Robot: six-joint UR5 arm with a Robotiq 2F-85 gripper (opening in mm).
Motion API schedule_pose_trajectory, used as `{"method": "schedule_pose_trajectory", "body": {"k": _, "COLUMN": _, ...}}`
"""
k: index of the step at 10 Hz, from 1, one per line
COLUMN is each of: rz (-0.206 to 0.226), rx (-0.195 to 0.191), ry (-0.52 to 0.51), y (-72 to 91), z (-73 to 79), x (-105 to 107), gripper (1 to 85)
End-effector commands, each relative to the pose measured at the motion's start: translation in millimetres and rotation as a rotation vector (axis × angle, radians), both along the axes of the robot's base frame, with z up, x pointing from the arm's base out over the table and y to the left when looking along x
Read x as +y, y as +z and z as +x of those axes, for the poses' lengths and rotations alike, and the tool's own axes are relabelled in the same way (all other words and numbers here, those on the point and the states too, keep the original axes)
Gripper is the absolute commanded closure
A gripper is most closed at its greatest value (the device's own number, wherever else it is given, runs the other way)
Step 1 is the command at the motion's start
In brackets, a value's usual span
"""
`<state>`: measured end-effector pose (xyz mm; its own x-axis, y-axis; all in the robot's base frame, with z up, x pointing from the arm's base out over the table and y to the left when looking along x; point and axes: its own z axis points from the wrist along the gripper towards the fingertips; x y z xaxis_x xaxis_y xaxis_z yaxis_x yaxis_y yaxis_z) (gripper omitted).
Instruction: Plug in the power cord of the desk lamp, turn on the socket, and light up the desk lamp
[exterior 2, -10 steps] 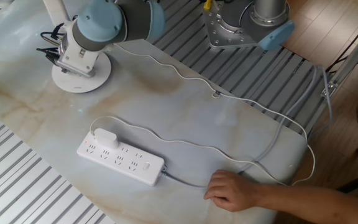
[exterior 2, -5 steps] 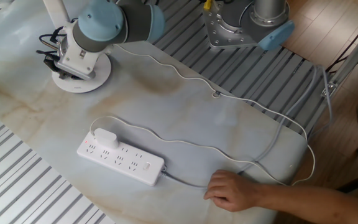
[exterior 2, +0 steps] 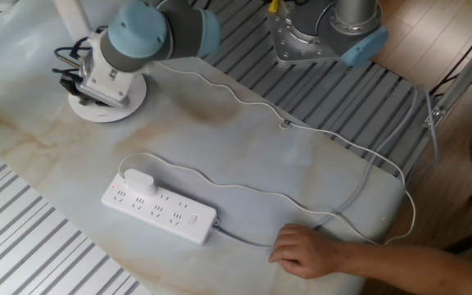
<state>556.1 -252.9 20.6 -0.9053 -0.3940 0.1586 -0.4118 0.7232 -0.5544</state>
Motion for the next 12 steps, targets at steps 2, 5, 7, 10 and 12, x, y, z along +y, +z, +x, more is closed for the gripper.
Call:
{"method": "schedule_pose_trajectory", "body": {"k": 2, "rz": 0.044, "rx": 0.014, "ry": -0.047, "y": -5.2, "z": -11.5, "x": 16.6, "gripper": 84.7}}
{"method": "schedule_pose_trajectory", "body": {"k": 5, "rz": 0.1, "rx": 0.04, "ry": -0.101, "y": -8.9, "z": -23.0, "x": 32.5, "gripper": 84.7}}
{"method": "schedule_pose_trajectory", "body": {"k": 7, "rz": 0.129, "rx": 0.062, "ry": -0.131, "y": -6.7, "z": -30.7, "x": 44.1, "gripper": 84.7}}
{"method": "schedule_pose_trajectory", "body": {"k": 10, "rz": 0.166, "rx": 0.086, "ry": -0.176, "y": -4.7, "z": -38.2, "x": 60.4, "gripper": 84.7}}
{"method": "schedule_pose_trajectory", "body": {"k": 12, "rz": 0.185, "rx": 0.1, "ry": -0.2, "y": -4.0, "z": -42.7, "x": 68.8, "gripper": 84.7}}
